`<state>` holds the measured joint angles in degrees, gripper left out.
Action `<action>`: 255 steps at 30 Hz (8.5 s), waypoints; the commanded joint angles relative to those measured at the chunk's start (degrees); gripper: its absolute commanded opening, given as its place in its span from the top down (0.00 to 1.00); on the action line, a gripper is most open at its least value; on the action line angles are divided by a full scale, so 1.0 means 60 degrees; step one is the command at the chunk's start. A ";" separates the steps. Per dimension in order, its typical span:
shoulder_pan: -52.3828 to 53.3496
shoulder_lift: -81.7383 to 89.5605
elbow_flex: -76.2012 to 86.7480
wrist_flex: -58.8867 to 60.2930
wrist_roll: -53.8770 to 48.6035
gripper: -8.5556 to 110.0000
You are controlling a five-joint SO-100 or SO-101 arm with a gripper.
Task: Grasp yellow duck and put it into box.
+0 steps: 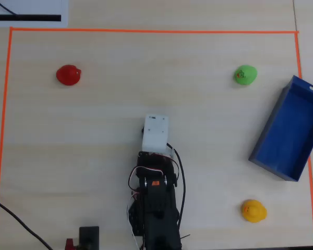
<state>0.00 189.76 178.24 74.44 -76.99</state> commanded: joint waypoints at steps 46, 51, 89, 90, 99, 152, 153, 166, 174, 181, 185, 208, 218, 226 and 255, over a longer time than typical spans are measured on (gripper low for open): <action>0.0059 0.0000 0.0000 0.0161 0.0015 0.87; 0.0059 0.0000 0.0000 0.0161 0.0015 0.87; 0.0059 0.0000 0.0000 0.0161 0.0015 0.87; 0.0073 0.0000 0.0000 0.0161 0.0015 0.87; 0.0073 0.0000 0.0000 0.0161 0.0015 0.87; 1.7402 -1.2861 -1.3960 0.0820 0.3223 0.64; 1.7505 -1.2495 -1.3125 0.0527 0.3047 0.63; 1.7856 -1.2100 -1.0049 0.0366 0.3179 0.55; 1.8779 -1.4927 -1.1543 -0.1392 0.2739 0.52; 1.8662 -1.6392 -1.2554 -0.1436 0.2651 0.52; 1.8340 -1.6538 -1.2671 -0.1084 0.2607 0.51; 1.7446 -1.7534 -1.2700 -0.1553 0.2285 0.53; 1.7153 -1.7402 -1.2305 -0.3501 0.2007 0.93; 1.7314 -1.7168 -1.2568 -0.3560 0.2197 0.93; 1.1045 -1.9087 -2.2251 -0.0923 0.5845 0.93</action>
<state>66.36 80.42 54.40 72.60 -42.19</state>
